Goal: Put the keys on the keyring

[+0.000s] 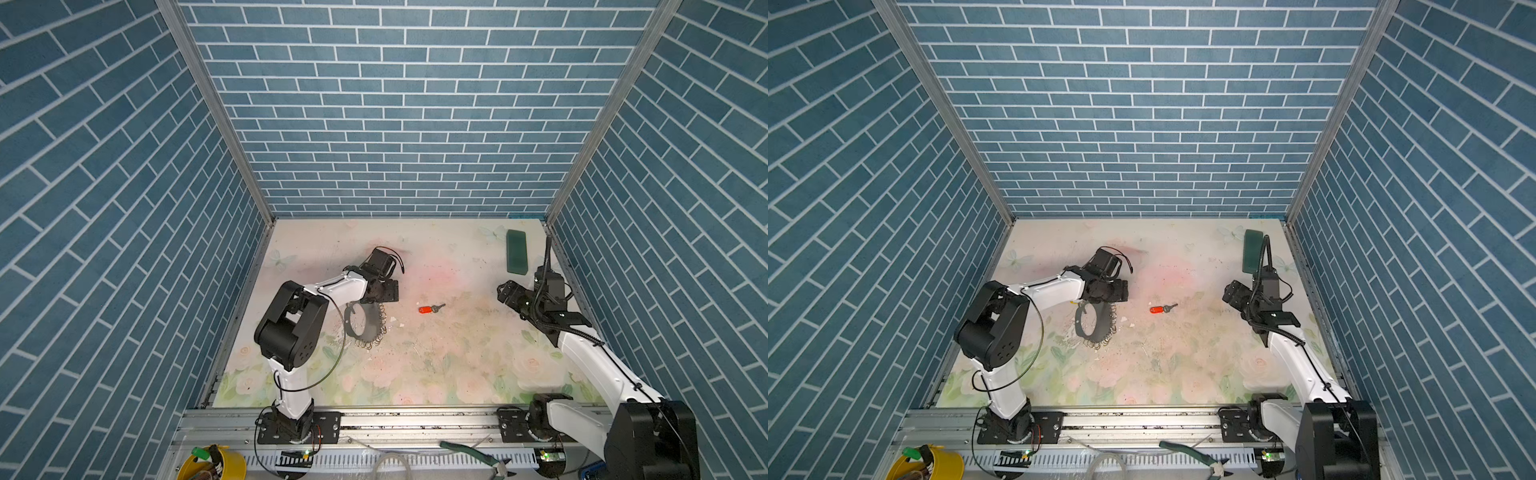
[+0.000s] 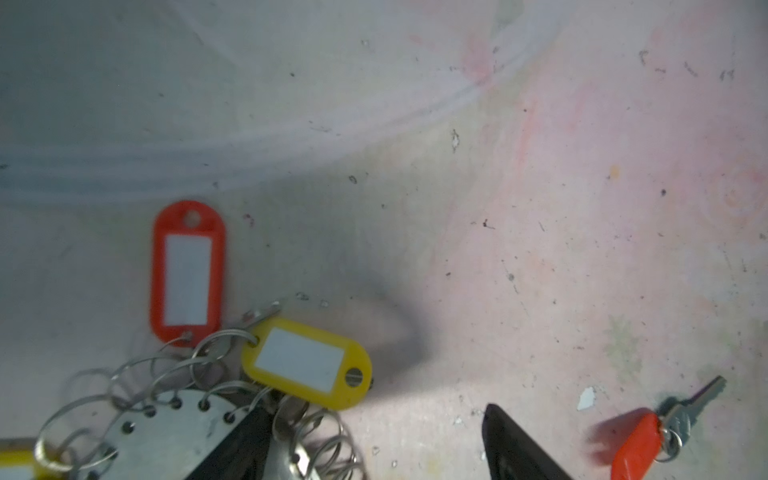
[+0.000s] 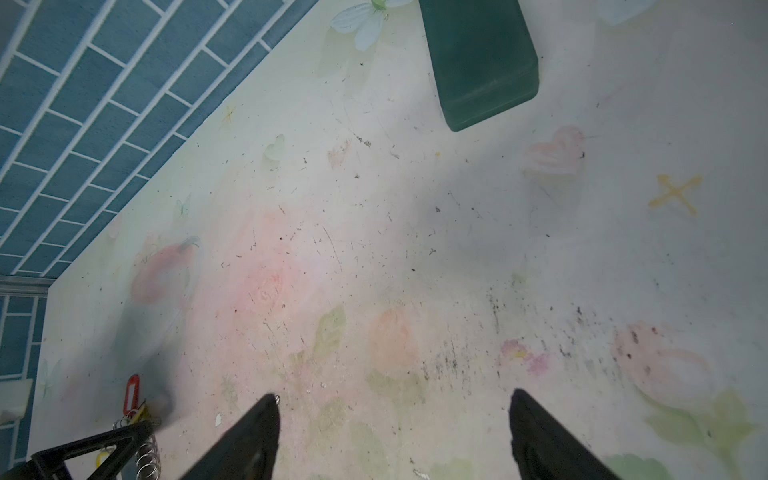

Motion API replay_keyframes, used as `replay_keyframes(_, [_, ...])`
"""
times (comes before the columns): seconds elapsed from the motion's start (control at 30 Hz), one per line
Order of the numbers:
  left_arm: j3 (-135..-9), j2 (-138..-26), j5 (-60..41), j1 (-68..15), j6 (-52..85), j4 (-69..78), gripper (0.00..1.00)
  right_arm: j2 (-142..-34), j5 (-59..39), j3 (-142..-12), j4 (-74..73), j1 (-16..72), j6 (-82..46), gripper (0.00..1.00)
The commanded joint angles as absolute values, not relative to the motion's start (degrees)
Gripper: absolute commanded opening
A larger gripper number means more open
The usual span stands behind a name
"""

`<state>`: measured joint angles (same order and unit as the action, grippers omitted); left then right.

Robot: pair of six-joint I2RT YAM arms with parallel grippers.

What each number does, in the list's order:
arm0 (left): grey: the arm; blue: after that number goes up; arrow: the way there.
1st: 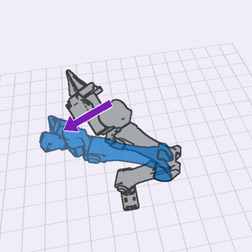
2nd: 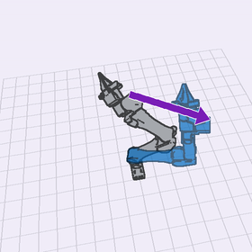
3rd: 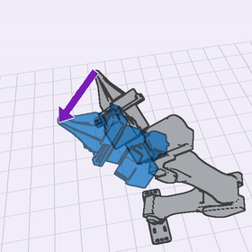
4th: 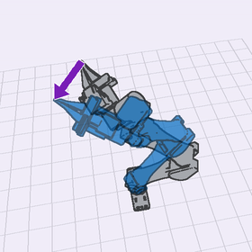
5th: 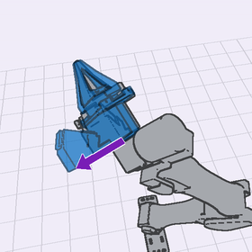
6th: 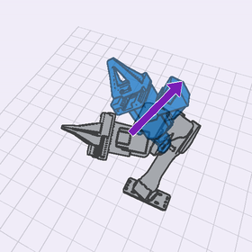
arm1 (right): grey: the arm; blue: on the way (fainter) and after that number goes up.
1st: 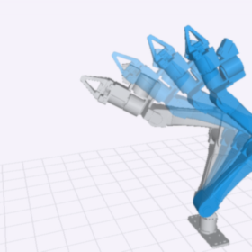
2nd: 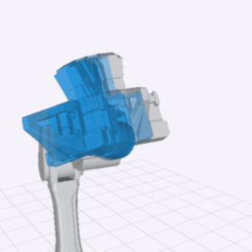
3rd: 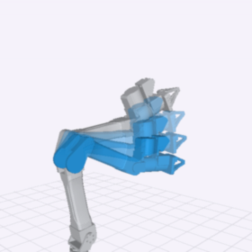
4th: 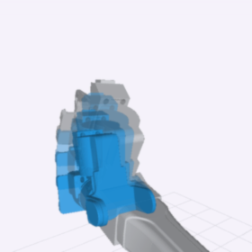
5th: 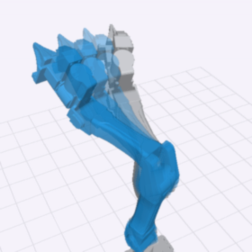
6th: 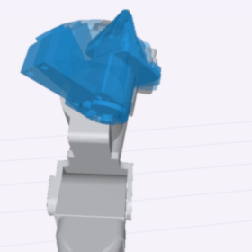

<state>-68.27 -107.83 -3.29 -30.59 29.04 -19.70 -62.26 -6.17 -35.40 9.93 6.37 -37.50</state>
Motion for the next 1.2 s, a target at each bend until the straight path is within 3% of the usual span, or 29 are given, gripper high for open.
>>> replay_keyframes(0.0, [-71.0, -110.2, -5.8, -34.1, 27.0, -23.1, 0.8, -62.5, -5.4, -37.7, 11.0, 6.7, -36.9, 0.86])
replay_keyframes(0.23, [-72.3, -112.1, -8.3, -42.9, 24.2, -24.6, 0.78, -63.2, -3.9, -38.3, 11.2, 6.8, -36.8, 0.86])
replay_keyframes(0.4, [-69.6, -107.5, -7.3, -46.7, 22.4, -25.2, 0.78, -63.5, -4.1, -38.8, 11.0, 6.8, -36.7, 0.86])
replay_keyframes(0.57, [-66.0, -99.4, -1.3, -44.5, 22.5, -23.6, 0.78, -64.2, -4.6, -38.8, 10.3, 7.0, -36.9, 0.86])
replay_keyframes(0.73, [-68.4, -101.6, 0.0, -38.2, 26.9, -26.5, 0.78, -64.5, -4.7, -38.9, 9.9, 7.6, -37.2, 0.86])
replay_keyframes(0.93, [-71.7, -106.9, -0.2, -36.2, 26.9, -28.3, 0.78, -63.5, -4.1, -38.1, 10.6, 7.8, -36.7, 0.86])
replay_keyframes(1.17, [-71.7, -110.4, -5.0, -37.7, 25.2, -28.3, 0.64, -63.7, -3.0, -37.6, 11.1, 7.9, -36.0, 0.86])
